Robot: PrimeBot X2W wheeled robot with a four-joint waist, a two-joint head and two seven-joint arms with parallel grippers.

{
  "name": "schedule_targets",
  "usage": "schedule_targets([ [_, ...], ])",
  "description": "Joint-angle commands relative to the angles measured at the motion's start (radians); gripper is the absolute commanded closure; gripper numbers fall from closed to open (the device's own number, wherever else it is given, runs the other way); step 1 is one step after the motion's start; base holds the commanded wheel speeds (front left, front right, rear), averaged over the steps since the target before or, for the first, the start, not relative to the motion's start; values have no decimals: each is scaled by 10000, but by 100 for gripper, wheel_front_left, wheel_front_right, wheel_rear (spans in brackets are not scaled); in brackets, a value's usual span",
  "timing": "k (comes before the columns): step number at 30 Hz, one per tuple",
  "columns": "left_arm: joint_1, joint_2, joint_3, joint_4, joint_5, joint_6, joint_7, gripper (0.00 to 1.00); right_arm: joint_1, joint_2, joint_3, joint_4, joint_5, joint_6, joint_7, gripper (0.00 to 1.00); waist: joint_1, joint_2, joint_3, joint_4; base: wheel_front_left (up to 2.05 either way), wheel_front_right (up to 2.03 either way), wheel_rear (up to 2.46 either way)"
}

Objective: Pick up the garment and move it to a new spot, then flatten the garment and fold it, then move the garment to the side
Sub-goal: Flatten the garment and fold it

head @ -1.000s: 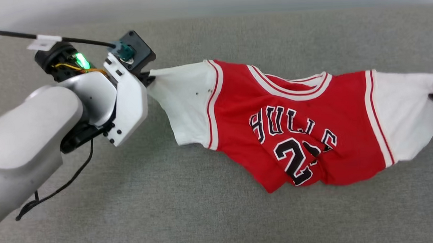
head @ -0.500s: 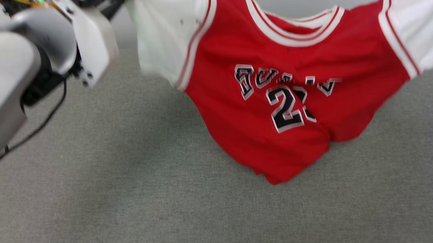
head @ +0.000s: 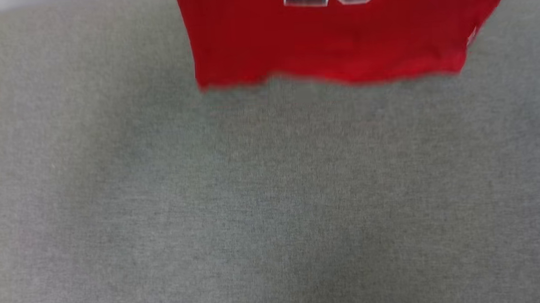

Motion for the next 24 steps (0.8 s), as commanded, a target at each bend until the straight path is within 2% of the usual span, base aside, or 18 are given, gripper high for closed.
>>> schedule_targets([
  [1, -255, -41, 68, 173, 95, 53, -120, 100, -330, 119, 44, 203, -195, -7, -131, 100, 0, 0, 477, 42, 0, 0, 0],
  [8, -1908, -428, 416, 1560, 561, 71, -883, 100, -2859, 793, 439, 1716, -1315, -7, -1071, 100, 0, 0, 1218, 102, 0, 0, 0],
  [12, -2582, -759, 483, 2685, 534, -196, -1358, 100, -4136, 1326, 737, 2924, -1712, -7, -1796, 100, 0, 0, 1548, 201, 0, 0, 0],
  [18, -2185, -987, 339, 3634, 355, -486, -1813, 100, -4094, 1642, 1361, 3857, -1628, -8, -2268, 100, 0, 0, 1875, 249, 0, 0, 0],
  [24, -1154, -1262, 123, 4355, 26, -710, -2351, 100, -3099, 1799, 1899, 4512, -1367, -7, -2979, 100, 0, 0, 1978, 197, 0, 0, 0],
])
